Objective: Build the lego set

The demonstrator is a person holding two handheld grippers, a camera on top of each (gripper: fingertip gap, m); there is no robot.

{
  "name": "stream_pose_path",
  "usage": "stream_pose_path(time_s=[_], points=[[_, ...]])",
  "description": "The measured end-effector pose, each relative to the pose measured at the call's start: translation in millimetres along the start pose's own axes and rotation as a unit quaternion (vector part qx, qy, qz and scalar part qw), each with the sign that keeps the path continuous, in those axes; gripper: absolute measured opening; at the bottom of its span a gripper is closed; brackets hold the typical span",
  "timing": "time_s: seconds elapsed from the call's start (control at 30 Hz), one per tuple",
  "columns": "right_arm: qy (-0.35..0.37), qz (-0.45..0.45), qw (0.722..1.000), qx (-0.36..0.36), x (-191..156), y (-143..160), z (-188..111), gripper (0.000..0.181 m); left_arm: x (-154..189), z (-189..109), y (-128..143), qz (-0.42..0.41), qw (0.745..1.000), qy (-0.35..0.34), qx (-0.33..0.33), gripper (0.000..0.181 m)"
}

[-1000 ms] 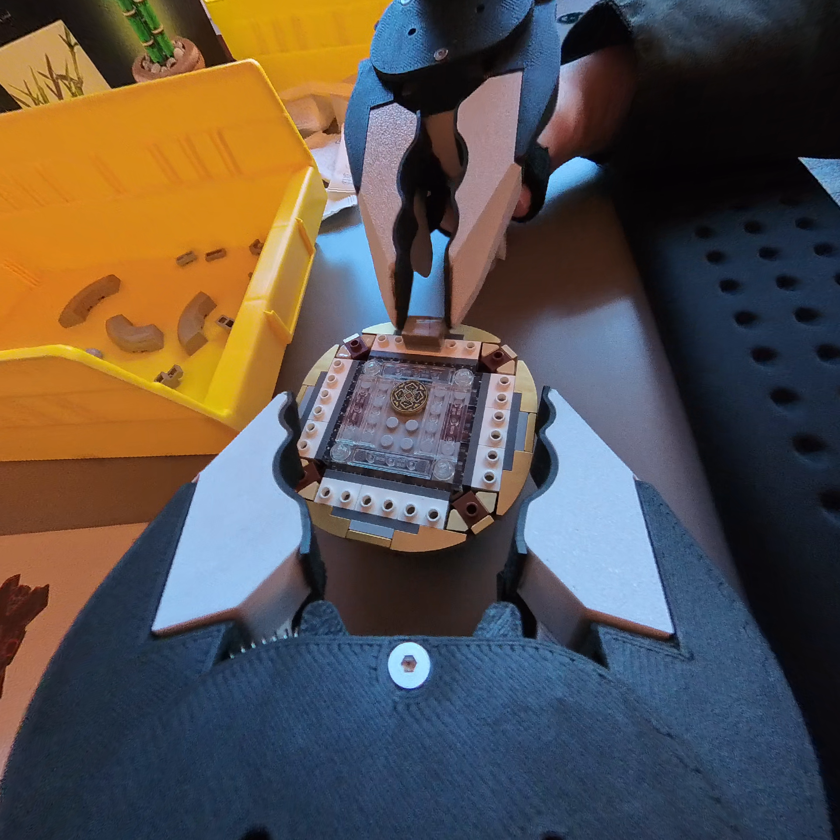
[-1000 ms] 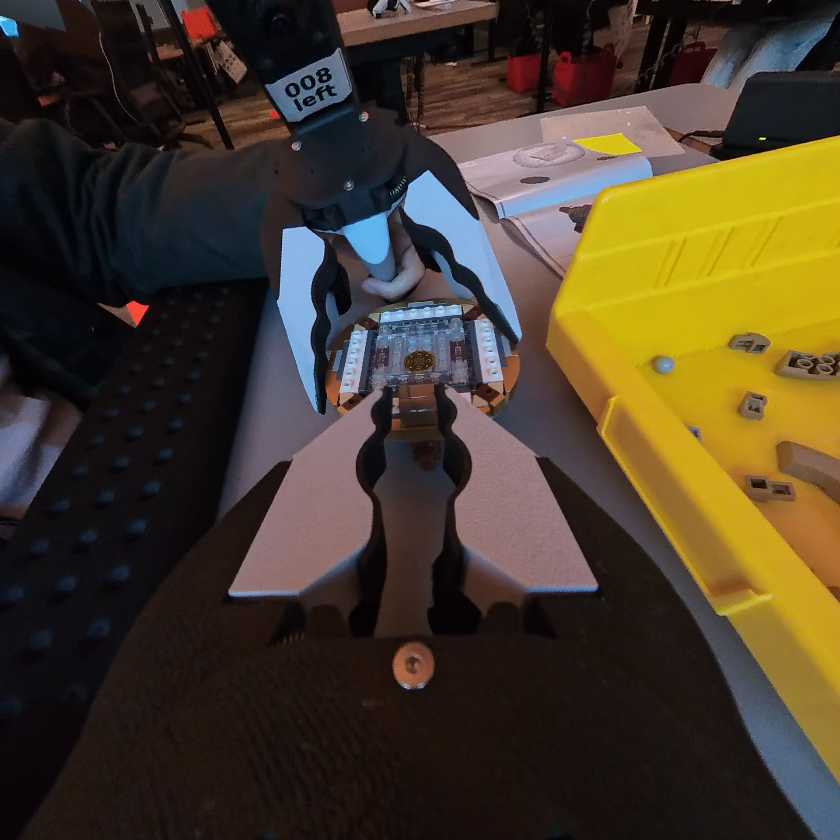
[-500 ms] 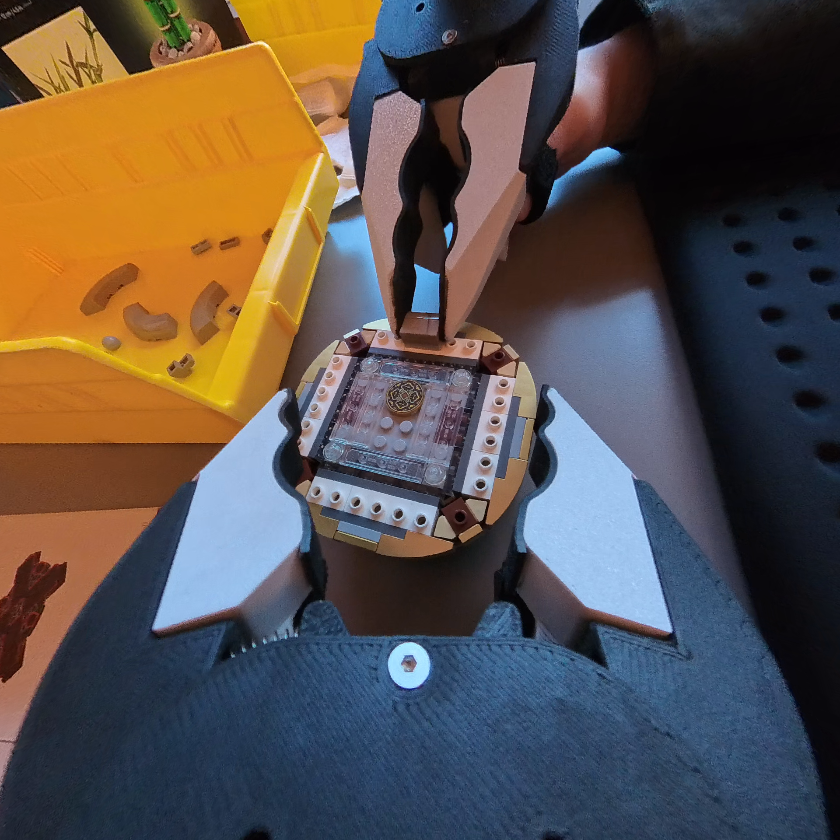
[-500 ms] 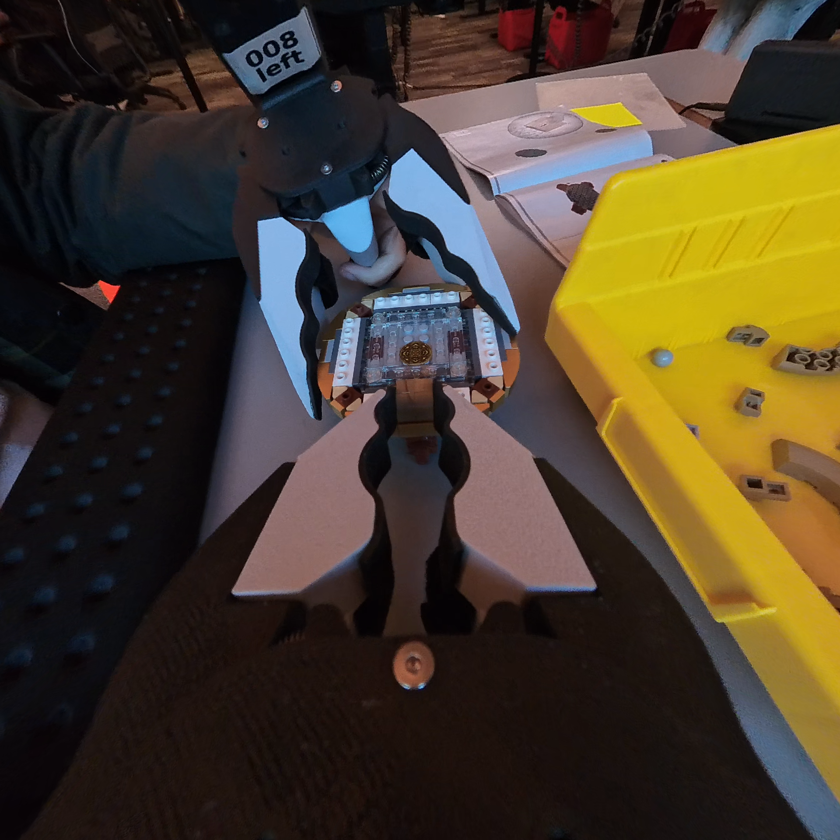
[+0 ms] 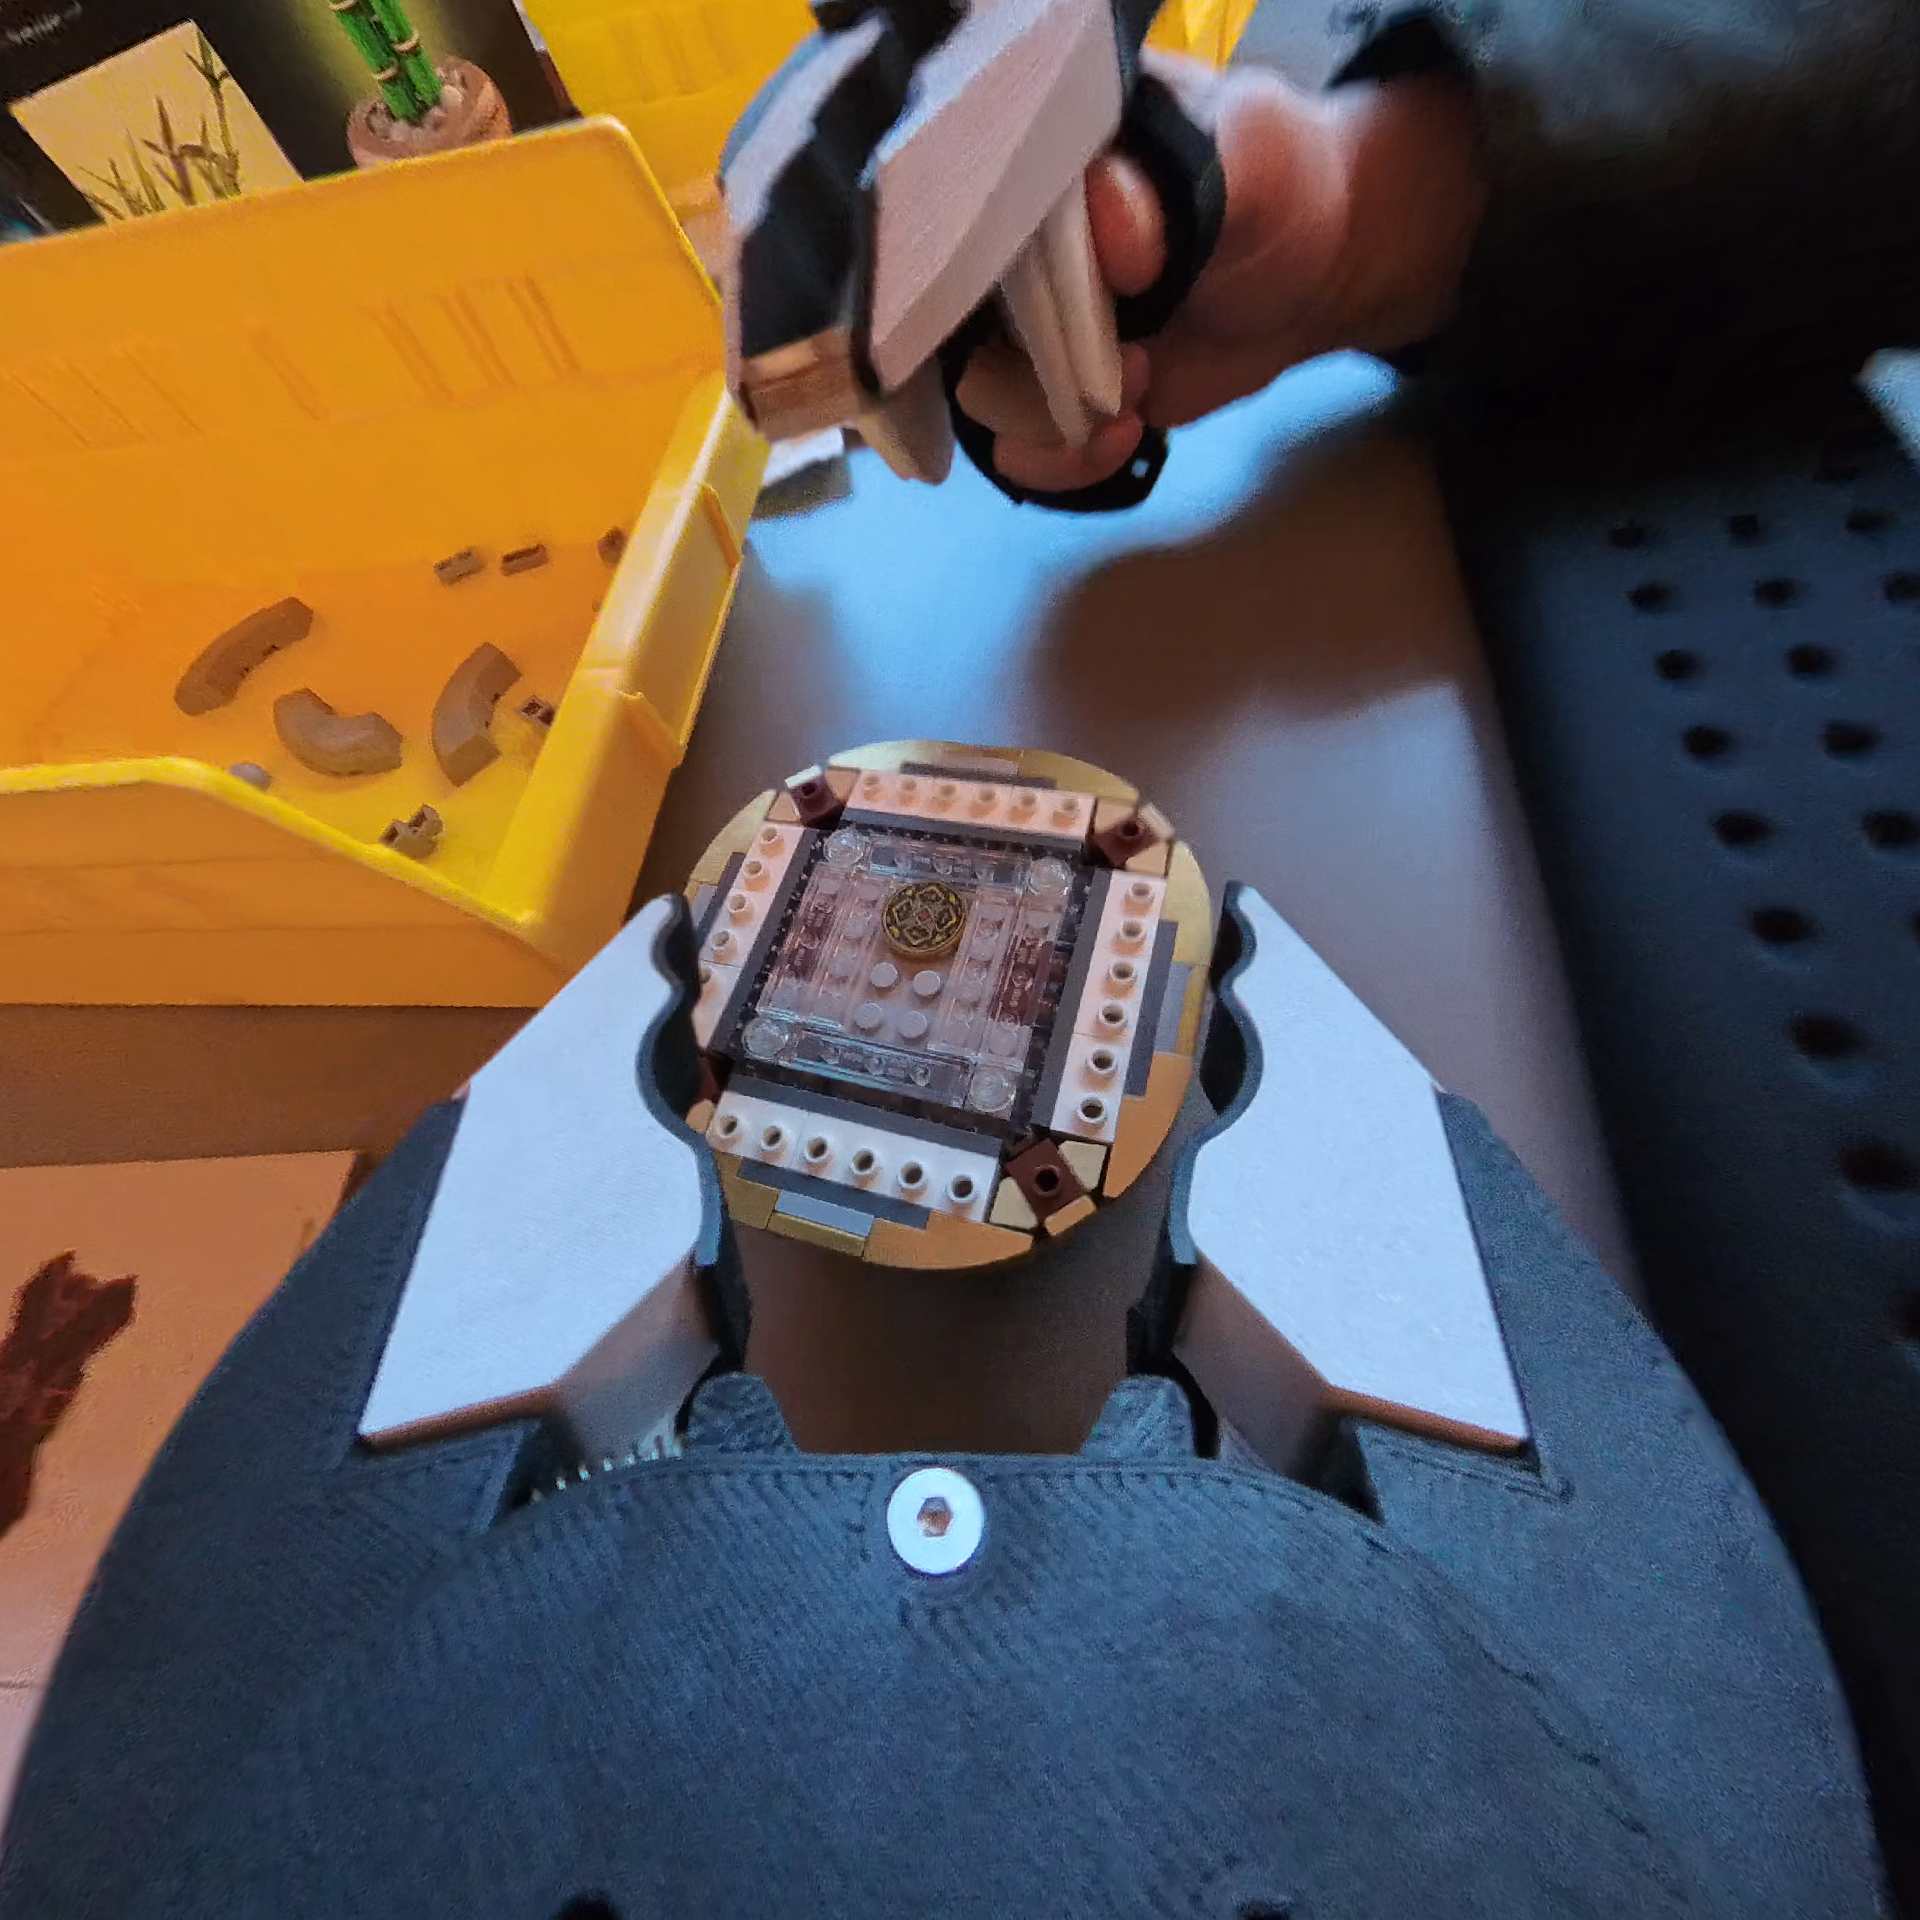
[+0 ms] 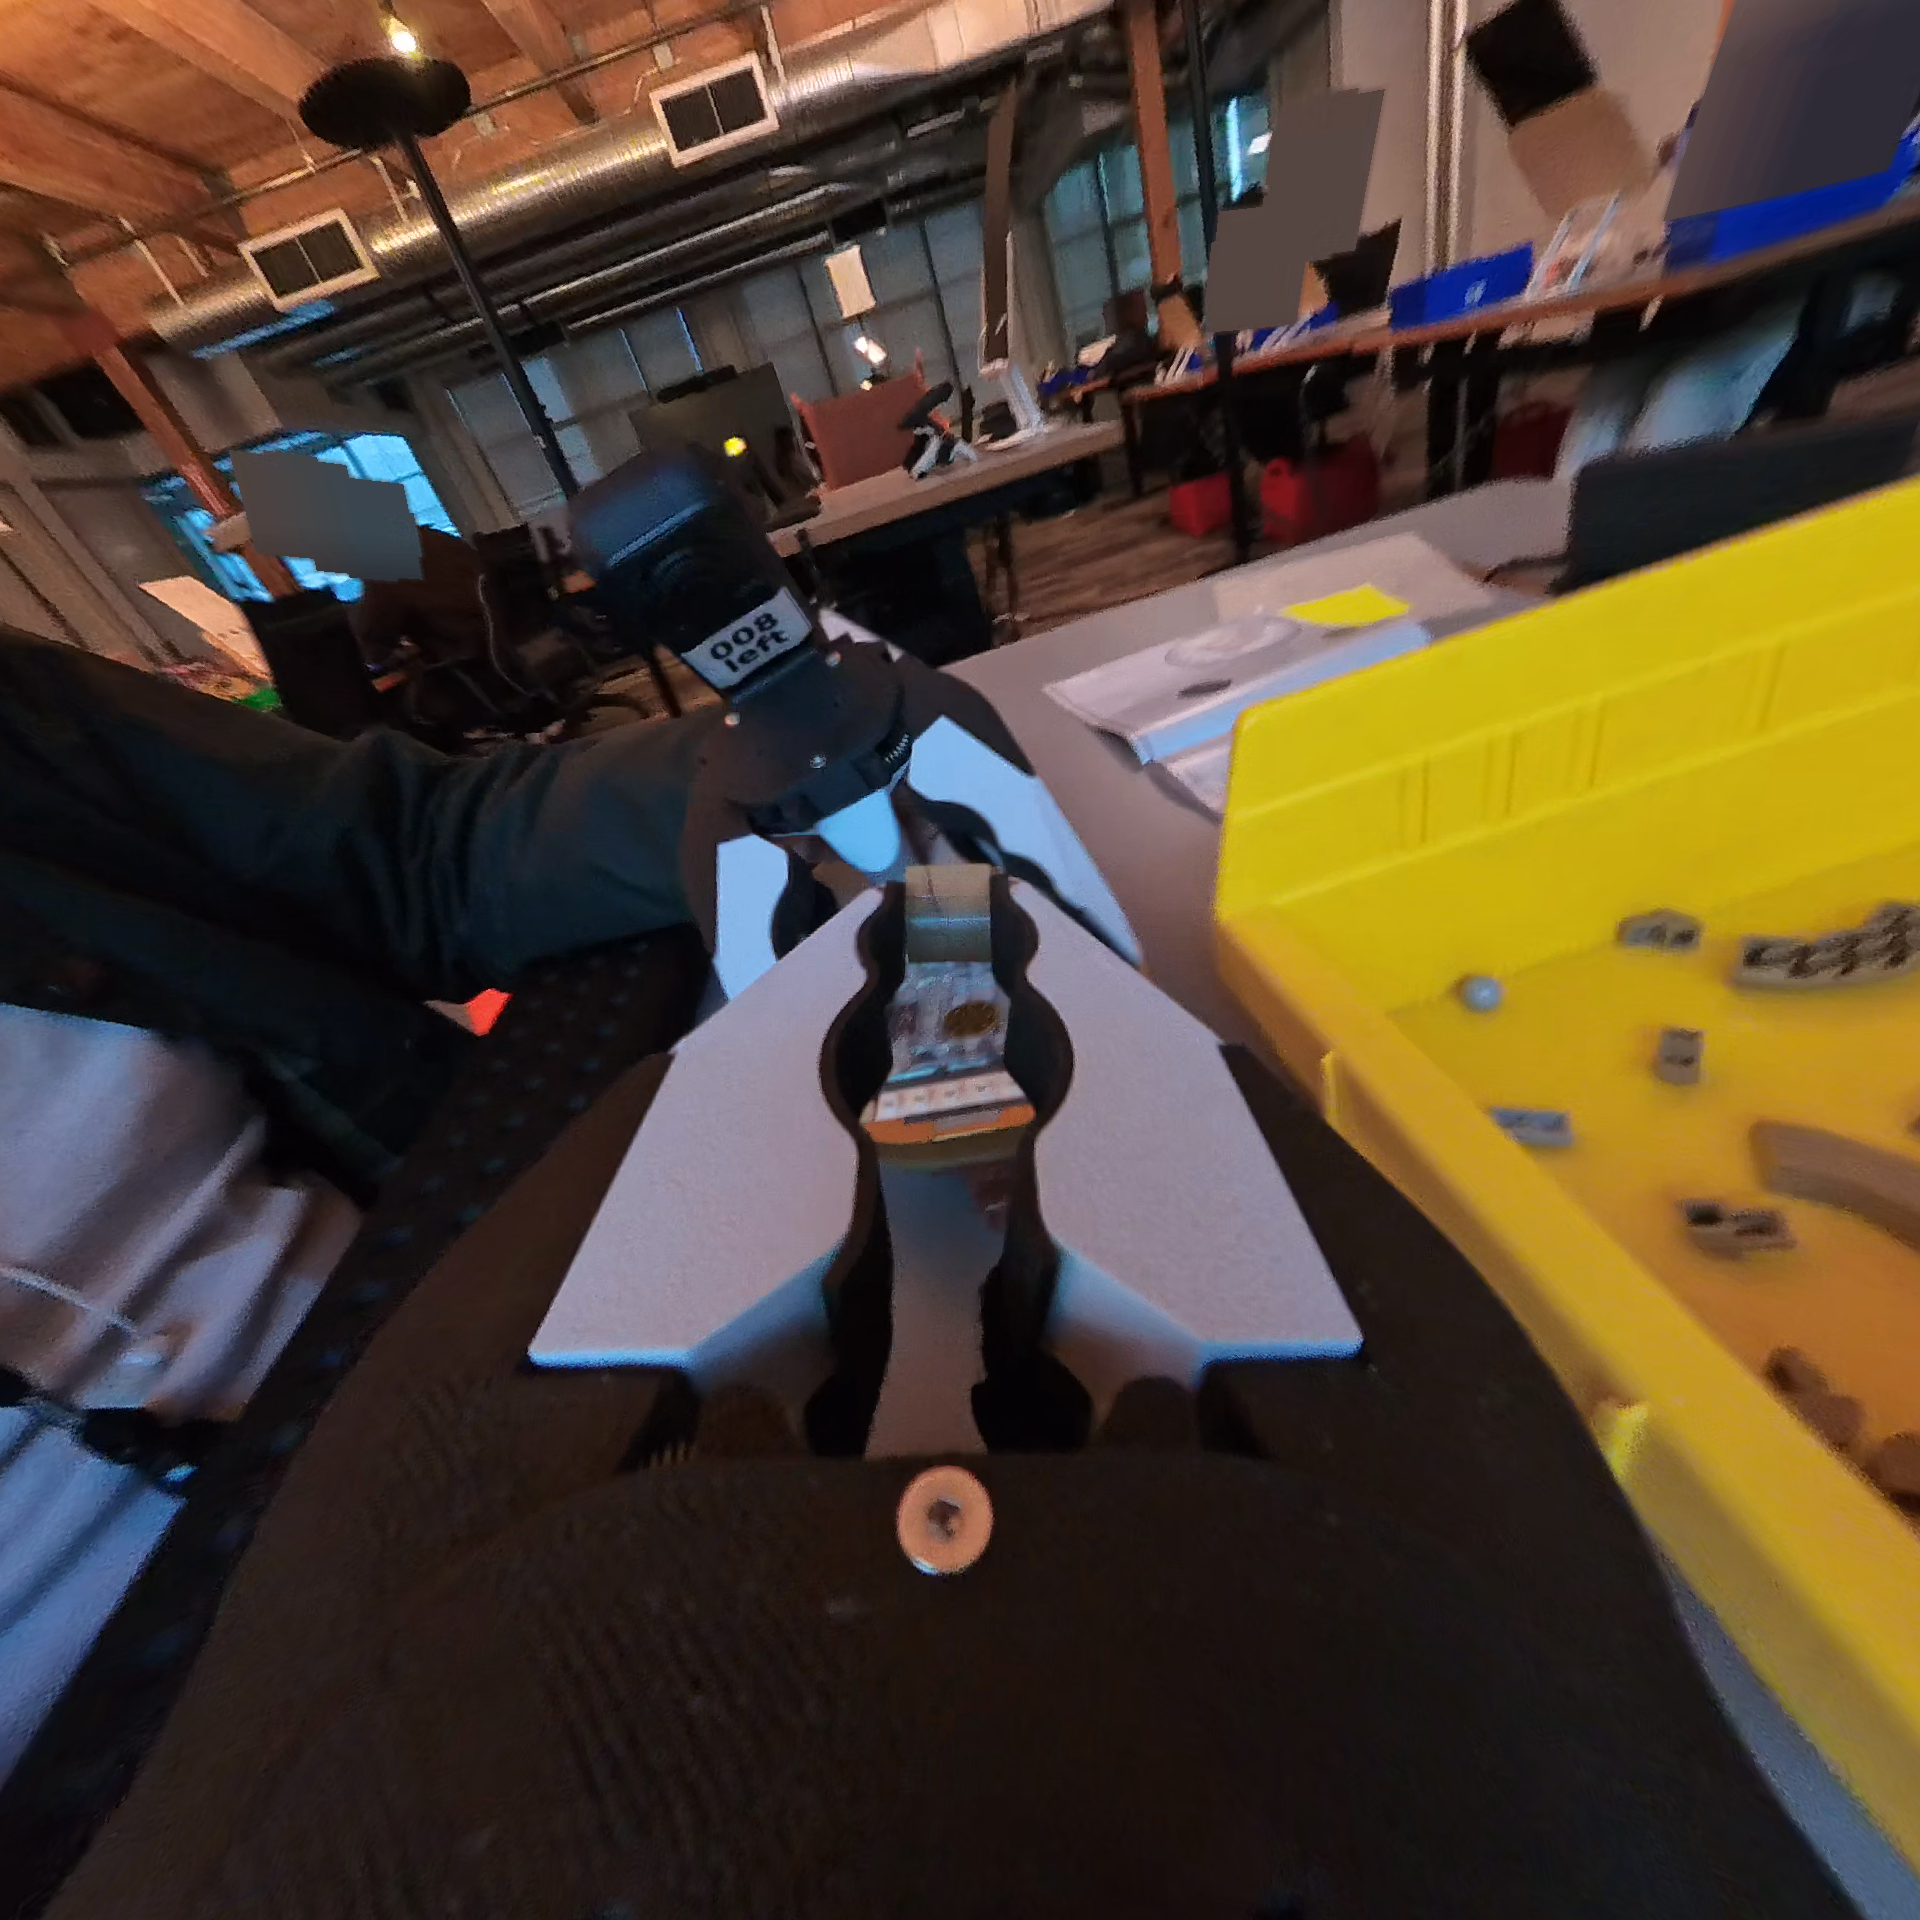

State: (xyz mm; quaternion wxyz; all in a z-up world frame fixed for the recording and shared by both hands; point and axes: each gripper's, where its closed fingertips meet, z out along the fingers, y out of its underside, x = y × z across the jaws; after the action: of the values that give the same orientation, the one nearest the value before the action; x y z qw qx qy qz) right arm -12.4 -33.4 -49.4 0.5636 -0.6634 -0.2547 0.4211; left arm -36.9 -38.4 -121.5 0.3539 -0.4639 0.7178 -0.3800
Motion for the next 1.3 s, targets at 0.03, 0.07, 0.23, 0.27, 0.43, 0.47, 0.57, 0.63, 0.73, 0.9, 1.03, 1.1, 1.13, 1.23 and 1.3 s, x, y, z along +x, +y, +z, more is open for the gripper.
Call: stream_pose_path(time_s=[0.03,0.07,0.23,0.27,0.43,0.47,0.57,0.63,0.73,0.9,1.03,1.1,1.13,1.23,1.3], points=[[0.016,-0.026,0.999,0.008,2,-5,-1,0.014,-2,-5,-8,-0.035,0.999,0.010,0.022,0.090],[0.036,-0.061,0.997,0.009,5,-9,-2,0.014,-3,-11,-20,-0.073,0.996,0.026,0.053,0.080],[0.117,-0.239,0.963,-0.036,2,-12,3,0.014,-11,-36,-55,-0.196,0.965,0.091,0.152,0.047],[0.126,-0.264,0.955,-0.042,0,-12,6,0.014,-13,-36,-54,-0.204,0.963,0.089,0.150,0.047],[0.152,-0.434,0.881,-0.109,-7,-19,28,0.014,-24,-37,-48,-0.241,0.955,0.092,0.150,0.045],[0.152,-0.470,0.860,-0.128,-6,-20,33,0.014,-27,-40,-50,-0.244,0.952,0.091,0.161,0.042],[0.147,-0.555,0.801,-0.171,3,-20,49,0.014,-40,-53,-59,-0.234,0.948,0.065,0.205,0.032],[0.140,-0.570,0.792,-0.166,3,-20,59,0.014,-45,-61,-62,-0.223,0.948,0.046,0.225,0.028],[0.126,-0.579,0.791,-0.151,-5,-13,64,0.014,-42,-60,-61,-0.222,0.950,0.056,0.214,0.021],[0.144,-0.605,0.768,-0.151,-6,-10,60,0.014,-30,-52,-57,-0.222,0.951,0.092,0.193,0.013],[0.141,-0.600,0.774,-0.147,-10,-8,61,0.014,-27,-52,-62,-0.242,0.942,0.112,0.205,0.009],[0.139,-0.581,0.790,-0.139,-11,-9,60,0.014,-26,-52,-64,-0.253,0.937,0.121,0.209,0.009],[0.138,-0.563,0.804,-0.132,-12,-10,59,0.014,-26,-52,-65,-0.258,0.934,0.121,0.216,0.009],[0.125,-0.520,0.838,-0.114,-16,-15,57,0.014,-22,-54,-70,-0.280,0.921,0.148,0.226,0.009],[0.125,-0.511,0.843,-0.109,-17,-16,55,0.014,-20,-55,-69,-0.300,0.912,0.174,0.219,0.008]])
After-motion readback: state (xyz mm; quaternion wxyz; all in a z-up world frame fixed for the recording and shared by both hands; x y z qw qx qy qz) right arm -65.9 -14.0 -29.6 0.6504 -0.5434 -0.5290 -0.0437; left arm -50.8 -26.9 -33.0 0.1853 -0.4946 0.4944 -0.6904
